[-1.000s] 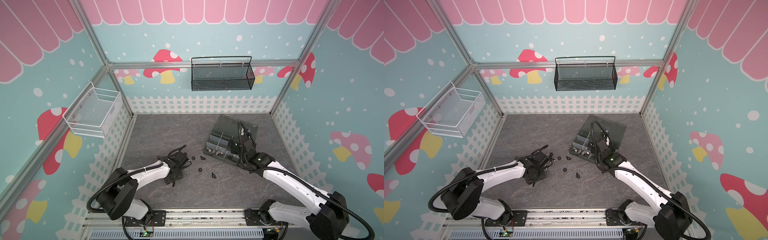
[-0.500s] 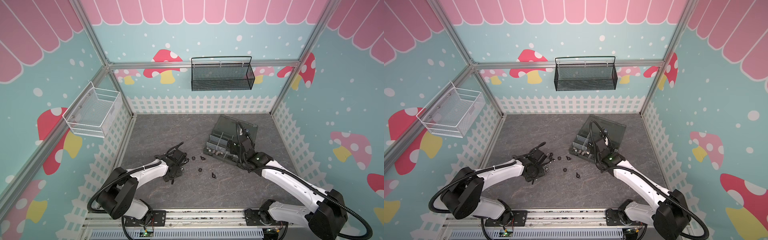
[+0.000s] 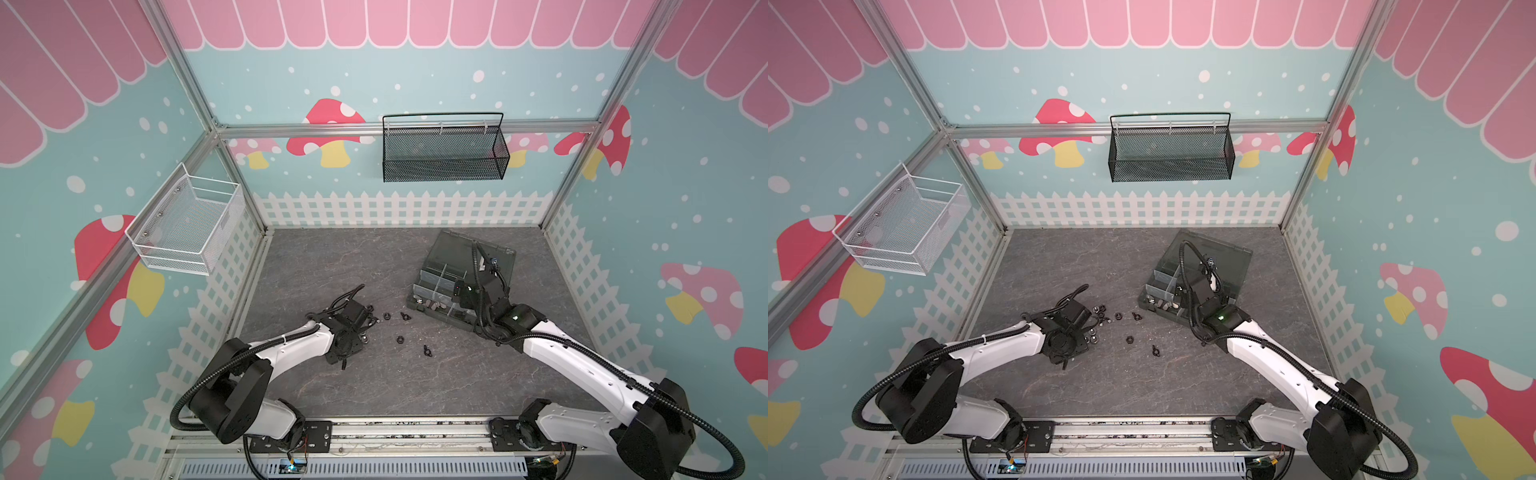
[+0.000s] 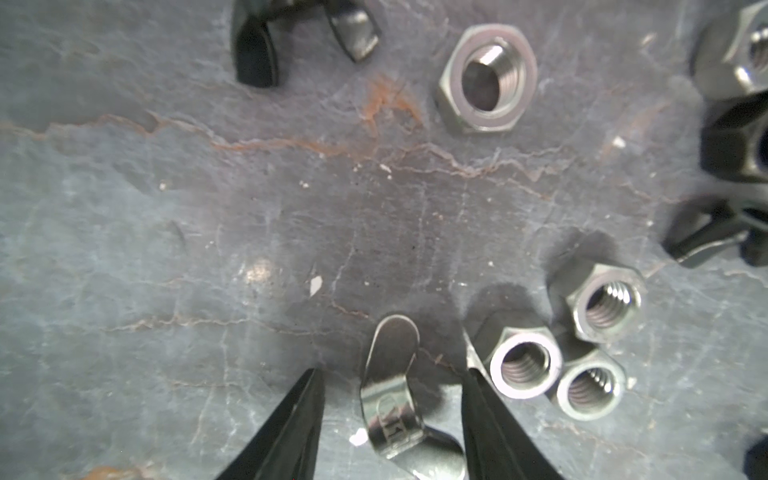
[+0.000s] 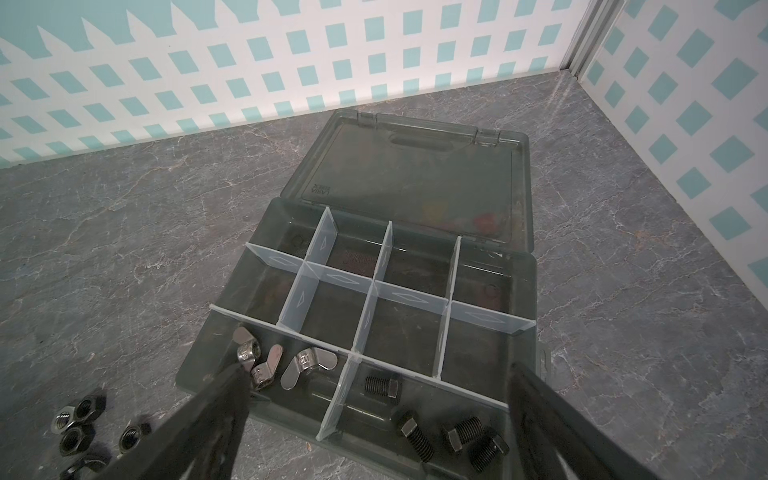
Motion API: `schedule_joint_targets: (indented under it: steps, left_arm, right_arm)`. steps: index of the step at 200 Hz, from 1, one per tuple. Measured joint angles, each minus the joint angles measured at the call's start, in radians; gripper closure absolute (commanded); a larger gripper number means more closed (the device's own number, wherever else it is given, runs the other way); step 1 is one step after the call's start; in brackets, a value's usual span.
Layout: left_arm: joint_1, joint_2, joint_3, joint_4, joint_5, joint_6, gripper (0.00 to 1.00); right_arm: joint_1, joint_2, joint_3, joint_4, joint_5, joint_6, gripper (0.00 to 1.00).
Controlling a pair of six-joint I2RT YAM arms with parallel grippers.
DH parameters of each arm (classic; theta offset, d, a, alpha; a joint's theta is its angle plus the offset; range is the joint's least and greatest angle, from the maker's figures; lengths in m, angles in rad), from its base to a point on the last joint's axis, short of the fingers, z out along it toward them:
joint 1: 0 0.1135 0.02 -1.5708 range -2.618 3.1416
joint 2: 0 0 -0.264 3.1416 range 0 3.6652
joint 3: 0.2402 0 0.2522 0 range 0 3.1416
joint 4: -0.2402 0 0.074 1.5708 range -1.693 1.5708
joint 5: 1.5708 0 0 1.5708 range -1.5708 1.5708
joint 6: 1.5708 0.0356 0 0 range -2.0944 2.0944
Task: Sort the screws and nuts into containers
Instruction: Pick up the nut from the middle-left of the table.
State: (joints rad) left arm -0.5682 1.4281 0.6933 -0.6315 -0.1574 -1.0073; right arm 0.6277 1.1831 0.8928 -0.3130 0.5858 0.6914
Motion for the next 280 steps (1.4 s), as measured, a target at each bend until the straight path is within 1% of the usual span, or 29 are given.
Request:
schedule_joint_targets:
  steps: [25,61,77,95,145,151,175,214,280]
  left_arm:
    - [0.009,-0.026,-0.023,0.019,0.005,-0.014,0.45]
    - [0.014,-0.029,-0.025,0.02,0.008,-0.014,0.46]
    - [0.016,-0.027,-0.023,0.018,0.008,-0.013,0.48]
    - [0.017,-0.024,-0.02,0.013,0.008,-0.008,0.53]
    - [0.018,0.0,-0.002,0.008,0.008,0.002,0.54]
    - [0.018,0.002,0.0,0.008,0.008,0.002,0.57]
    - [0.018,0.005,0.001,0.012,0.008,0.008,0.6]
    - [0.019,0.005,0.001,0.012,0.01,0.007,0.6]
    - [0.023,-0.009,-0.012,0.02,0.014,-0.03,0.6]
  right_arm:
    - [0.0,0.0,0.0,0.001,0.0,-0.003,0.03]
    - [0.0,0.0,0.0,0.003,0.0,-0.003,0.03]
    - [0.0,0.0,0.0,0.005,0.0,-0.003,0.03]
    - [0.0,0.0,0.0,0.006,0.0,-0.006,0.03]
    - [0.0,0.0,0.0,0.006,0.0,-0.007,0.03]
    - [0.0,0.0,0.0,0.006,0.0,-0.007,0.03]
    - [0.0,0.0,0.0,0.003,0.001,-0.007,0.03]
    - [0.0,0.0,0.0,-0.003,0.002,-0.006,0.03]
    - [0.0,-0.016,-0.003,-0.009,0.019,-0.002,0.03]
